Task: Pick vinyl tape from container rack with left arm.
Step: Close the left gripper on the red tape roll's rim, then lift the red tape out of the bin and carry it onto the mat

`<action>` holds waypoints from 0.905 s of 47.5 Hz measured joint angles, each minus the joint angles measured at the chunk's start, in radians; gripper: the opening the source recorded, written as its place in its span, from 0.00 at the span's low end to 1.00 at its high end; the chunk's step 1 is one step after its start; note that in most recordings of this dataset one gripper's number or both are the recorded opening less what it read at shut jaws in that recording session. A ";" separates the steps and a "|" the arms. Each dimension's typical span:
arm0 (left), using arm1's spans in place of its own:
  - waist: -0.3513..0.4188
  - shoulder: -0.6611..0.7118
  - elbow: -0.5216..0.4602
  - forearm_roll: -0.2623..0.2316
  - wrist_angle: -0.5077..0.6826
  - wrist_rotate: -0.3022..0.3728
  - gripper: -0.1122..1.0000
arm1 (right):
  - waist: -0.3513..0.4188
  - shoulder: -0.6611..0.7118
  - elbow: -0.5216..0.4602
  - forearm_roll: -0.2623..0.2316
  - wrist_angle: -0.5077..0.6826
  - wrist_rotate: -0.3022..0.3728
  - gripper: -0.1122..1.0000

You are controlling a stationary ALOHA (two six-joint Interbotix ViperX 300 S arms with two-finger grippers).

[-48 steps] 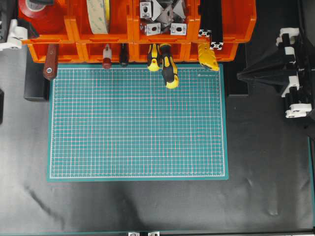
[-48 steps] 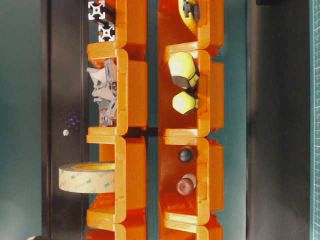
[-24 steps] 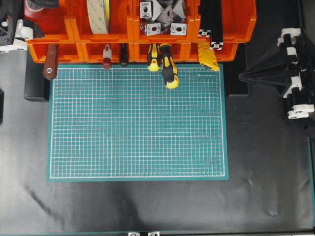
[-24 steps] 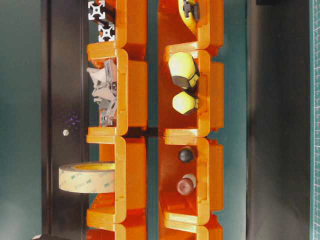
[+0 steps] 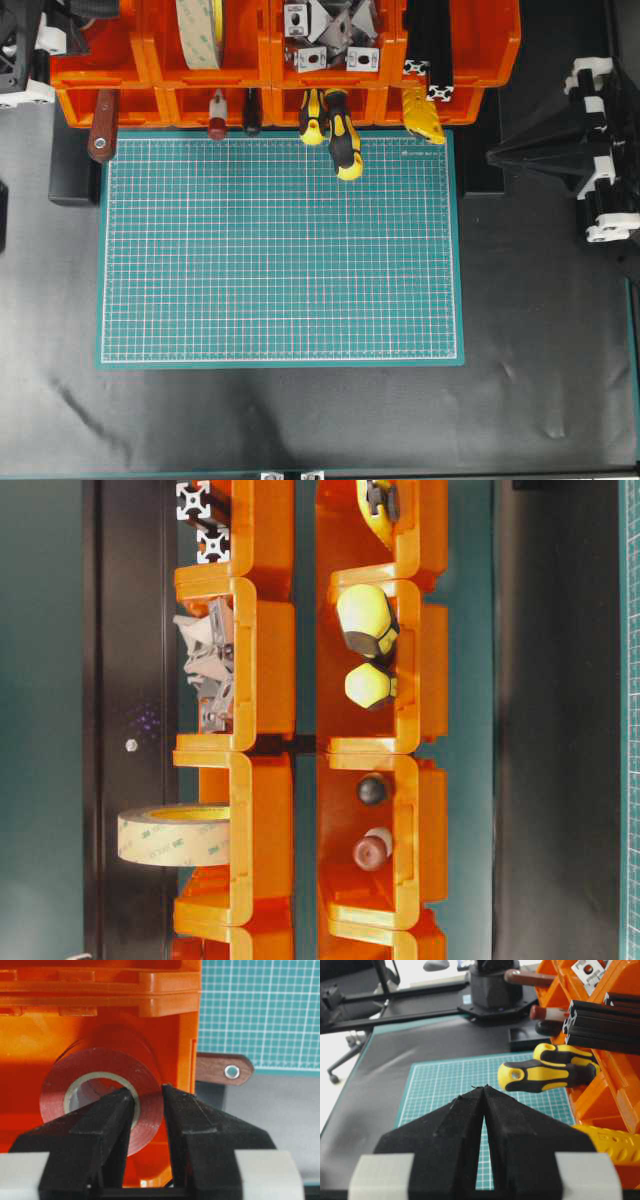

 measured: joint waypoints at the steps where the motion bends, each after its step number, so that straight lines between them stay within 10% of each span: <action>1: 0.000 0.000 0.000 0.000 -0.002 0.003 0.27 | -0.002 0.000 0.000 0.000 -0.002 0.000 0.10; 19: -0.026 -0.003 -0.186 0.000 0.087 -0.006 0.27 | 0.000 -0.002 0.000 0.000 0.000 0.005 0.10; 31: -0.236 -0.025 -0.284 -0.002 0.083 -0.189 0.27 | -0.002 -0.002 0.000 0.000 0.000 0.008 0.10; 43: -0.499 -0.084 -0.118 -0.005 -0.170 -0.368 0.27 | 0.000 -0.005 0.000 0.000 -0.002 0.008 0.10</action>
